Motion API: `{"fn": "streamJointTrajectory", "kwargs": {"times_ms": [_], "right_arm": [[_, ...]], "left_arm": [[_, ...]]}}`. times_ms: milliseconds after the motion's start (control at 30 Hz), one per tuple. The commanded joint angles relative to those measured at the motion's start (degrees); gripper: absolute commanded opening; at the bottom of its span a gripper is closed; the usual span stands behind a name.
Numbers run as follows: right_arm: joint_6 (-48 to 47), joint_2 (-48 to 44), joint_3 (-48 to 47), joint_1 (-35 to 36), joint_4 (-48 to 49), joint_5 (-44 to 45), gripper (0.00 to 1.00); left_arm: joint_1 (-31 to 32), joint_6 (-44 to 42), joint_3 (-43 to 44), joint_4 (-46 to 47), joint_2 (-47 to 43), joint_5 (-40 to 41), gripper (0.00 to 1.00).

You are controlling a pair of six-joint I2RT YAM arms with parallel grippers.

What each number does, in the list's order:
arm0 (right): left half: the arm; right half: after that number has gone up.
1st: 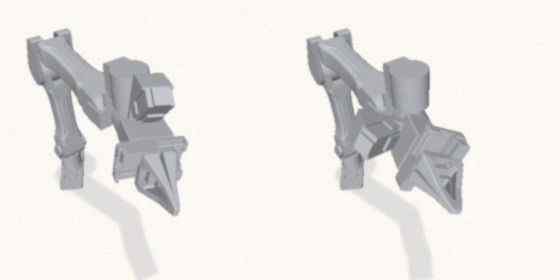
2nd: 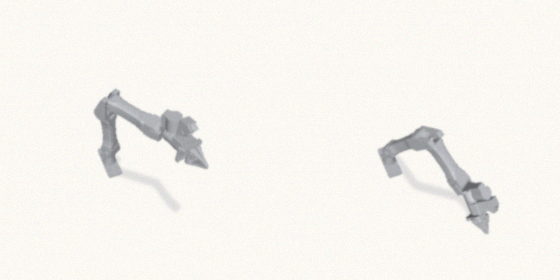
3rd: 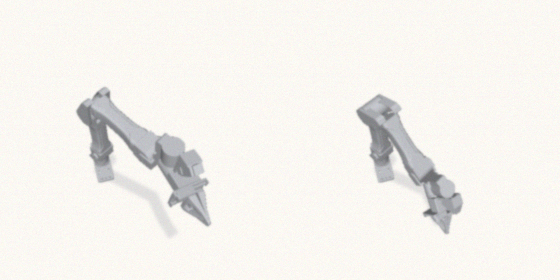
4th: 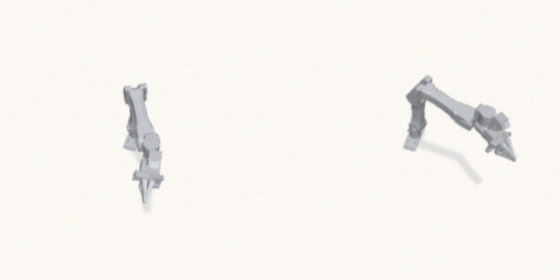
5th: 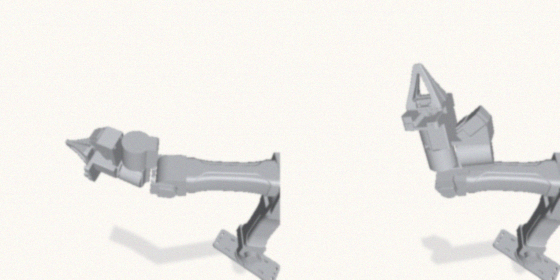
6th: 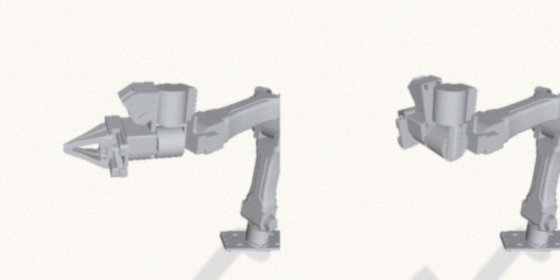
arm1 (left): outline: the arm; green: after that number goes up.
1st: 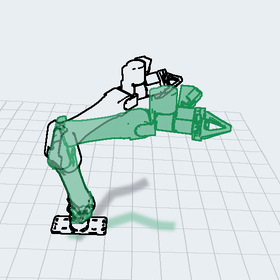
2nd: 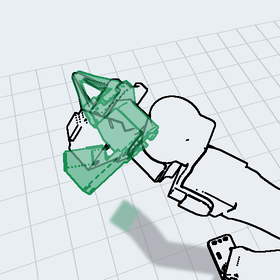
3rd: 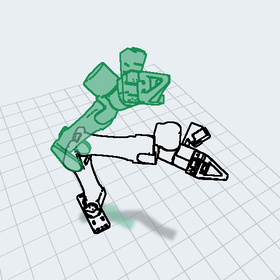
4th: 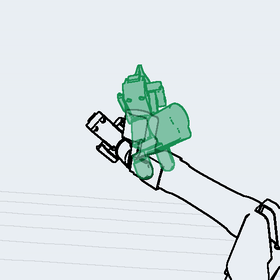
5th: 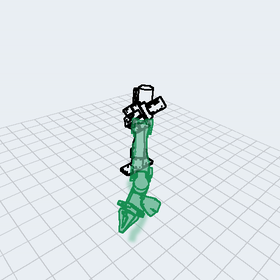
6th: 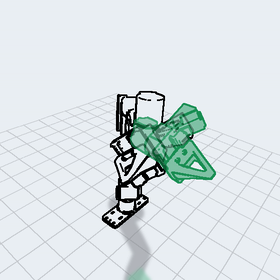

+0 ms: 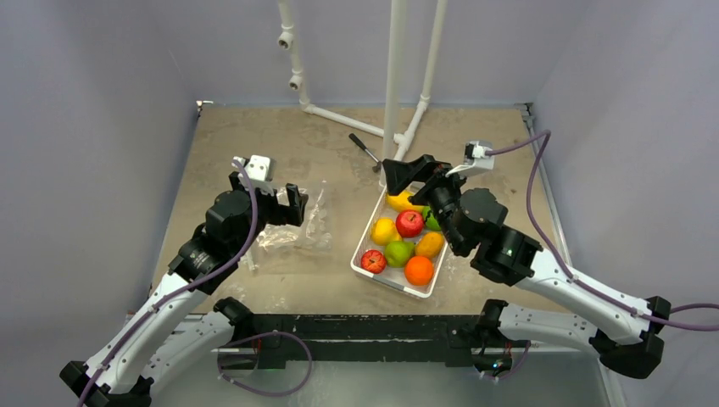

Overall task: Place the food in the zip-top bag and seal the zipper
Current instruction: Adjust the bin at the center of the board.

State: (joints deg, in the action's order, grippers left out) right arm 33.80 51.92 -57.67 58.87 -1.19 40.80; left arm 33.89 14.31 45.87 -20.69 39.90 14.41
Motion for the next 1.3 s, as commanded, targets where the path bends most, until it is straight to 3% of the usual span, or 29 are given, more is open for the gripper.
{"fn": "streamJointTrajectory", "kwargs": {"times_ms": [0, 533, 1267], "right_arm": [[1.0, 0.9, -2.4, 0.0, -1.5, 0.1, 0.99], [1.0, 3.8, -4.0, 0.0, -4.5, -1.8, 0.98], [11.7, 21.0, -6.7, -0.1, -15.4, -5.7, 0.81]], "left_arm": [[0.0, -0.4, 2.0, 1.0, 0.0, 0.9, 0.98], [0.0, -0.3, 2.0, 0.8, -0.2, 1.1, 0.98], [0.0, 0.0, 2.2, 0.6, -1.3, 1.7, 0.97]]}}
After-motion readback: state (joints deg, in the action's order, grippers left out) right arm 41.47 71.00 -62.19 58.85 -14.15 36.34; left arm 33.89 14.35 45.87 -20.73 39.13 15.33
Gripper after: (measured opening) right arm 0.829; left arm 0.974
